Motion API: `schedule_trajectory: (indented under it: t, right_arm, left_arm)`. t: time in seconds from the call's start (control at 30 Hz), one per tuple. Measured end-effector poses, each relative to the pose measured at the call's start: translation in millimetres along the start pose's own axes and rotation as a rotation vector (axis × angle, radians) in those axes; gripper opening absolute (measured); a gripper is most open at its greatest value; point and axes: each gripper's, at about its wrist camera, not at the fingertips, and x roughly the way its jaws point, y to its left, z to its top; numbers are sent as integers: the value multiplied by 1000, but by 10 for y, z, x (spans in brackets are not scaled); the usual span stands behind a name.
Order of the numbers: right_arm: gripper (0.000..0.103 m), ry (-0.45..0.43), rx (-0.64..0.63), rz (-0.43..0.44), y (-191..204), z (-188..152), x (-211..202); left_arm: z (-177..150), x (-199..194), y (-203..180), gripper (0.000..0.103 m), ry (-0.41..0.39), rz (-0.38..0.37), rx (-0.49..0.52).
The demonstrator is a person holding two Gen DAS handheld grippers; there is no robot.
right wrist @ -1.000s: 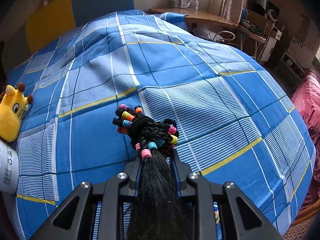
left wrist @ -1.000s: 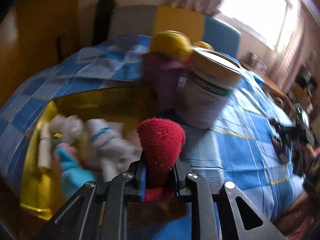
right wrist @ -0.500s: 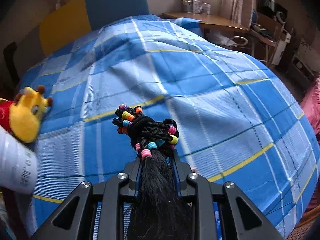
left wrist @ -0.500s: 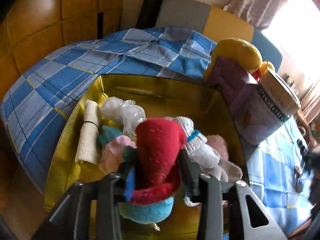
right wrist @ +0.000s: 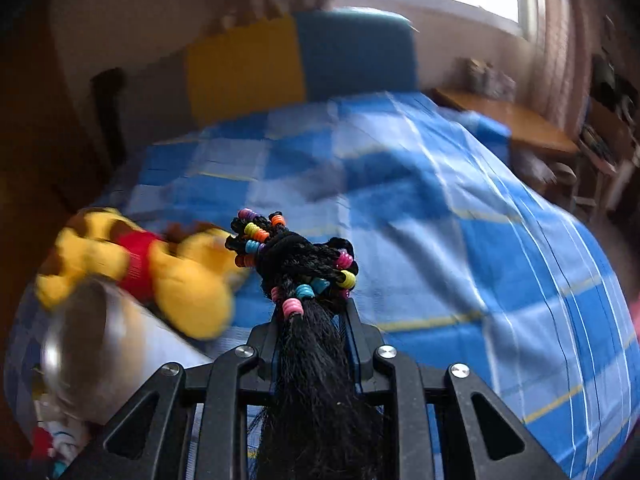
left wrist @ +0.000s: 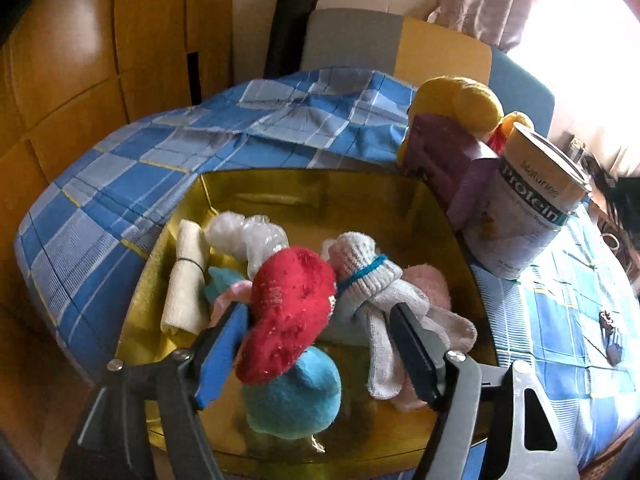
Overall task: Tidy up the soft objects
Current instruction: 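Carry the red fuzzy item into the gold tray and open the left tool, then carry the beaded black wig over the gold tray with the right tool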
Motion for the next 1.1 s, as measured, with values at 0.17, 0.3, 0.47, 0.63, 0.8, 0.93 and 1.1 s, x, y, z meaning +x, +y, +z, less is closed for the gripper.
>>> schedule_trajectory:
  t: [0.17,0.3,0.47,0.63,0.8,0.93,1.1]
  right_arm:
    - [23,-64,-105,105,714,213,-167]
    - [23,-107,-209,203,1242,234,-323]
    - [23,-108,-349,324,1857,53,-477]
    - [23,-63,-431,408,2266,-275,-567]
    - [23,2,-474,473,2550,-703,-635]
    - [23,57,-478,507,2675,-1002,-577]
    - [23,136,-472,522,2721,-1368,-465]
  left_arm:
    - [42,-185,-48,77,-56,-8,25]
    - [79,-299,-80,78,-84,-18,37]
    - [80,-365,-70,80,-100,-26,40]
    - [60,-380,-25,80,-102,-24,28]
    - [42,-377,36,80,-99,-17,13]
    - [36,-384,84,80,-99,-14,-3]
    - [38,-408,157,80,-108,-9,-22]
